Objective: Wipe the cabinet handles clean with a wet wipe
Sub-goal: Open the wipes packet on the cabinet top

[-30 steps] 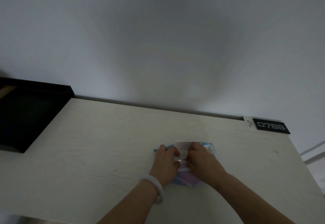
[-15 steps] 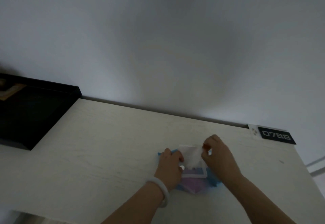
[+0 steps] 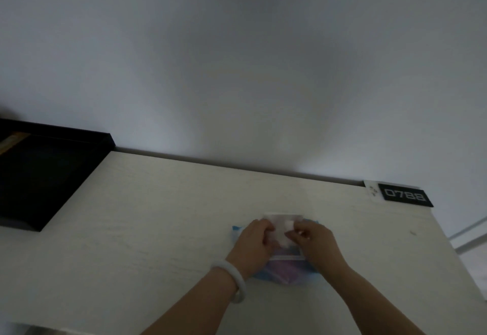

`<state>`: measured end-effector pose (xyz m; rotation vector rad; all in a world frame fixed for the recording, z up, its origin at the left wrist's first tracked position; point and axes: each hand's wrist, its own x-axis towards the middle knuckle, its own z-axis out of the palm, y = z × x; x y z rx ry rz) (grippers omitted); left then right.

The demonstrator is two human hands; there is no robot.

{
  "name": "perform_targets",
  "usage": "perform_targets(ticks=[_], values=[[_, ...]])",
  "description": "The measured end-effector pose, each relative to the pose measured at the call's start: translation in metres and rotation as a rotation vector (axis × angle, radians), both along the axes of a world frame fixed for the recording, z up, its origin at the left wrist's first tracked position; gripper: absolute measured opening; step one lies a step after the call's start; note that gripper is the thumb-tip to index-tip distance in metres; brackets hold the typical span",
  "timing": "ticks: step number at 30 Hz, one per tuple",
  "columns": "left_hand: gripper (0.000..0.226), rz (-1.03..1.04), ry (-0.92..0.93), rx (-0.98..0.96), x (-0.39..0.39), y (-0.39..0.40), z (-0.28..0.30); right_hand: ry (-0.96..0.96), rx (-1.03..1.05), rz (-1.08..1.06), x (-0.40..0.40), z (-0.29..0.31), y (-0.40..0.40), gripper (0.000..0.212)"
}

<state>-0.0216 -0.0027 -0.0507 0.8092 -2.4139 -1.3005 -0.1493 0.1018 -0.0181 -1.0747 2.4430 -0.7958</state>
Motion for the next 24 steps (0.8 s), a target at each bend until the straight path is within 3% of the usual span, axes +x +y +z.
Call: perform_targets(ticks=[5, 8, 12, 17, 21, 24], values=[[0.041, -0.056, -0.045, 0.046, 0.002, -0.001, -0.003, -0.550, -0.388, -0.332, -0.001, 0.024, 0.018, 0.013], [0.035, -0.079, -0.053, 0.054, 0.002, -0.001, 0.001, -0.740, -0.581, -0.437, -0.003, 0.037, 0.029, 0.008], [0.022, -0.060, -0.058, -0.031, 0.005, 0.000, -0.004, -0.712, -0.717, -0.436, -0.021, 0.047, 0.043, 0.015], [0.059, -0.214, -0.148, -0.217, 0.004, 0.006, -0.011, -0.580, -0.835, -0.555, -0.044, 0.064, 0.056, 0.019], [0.059, -0.300, -0.258, -0.461, 0.003, 0.008, -0.018, -0.471, -0.707, -0.552, -0.044, 0.055, 0.061, 0.019], [0.077, -0.364, -0.366, -0.528, 0.003, 0.008, -0.010, -0.411, -0.588, -0.515, -0.035, 0.043, 0.060, 0.018]])
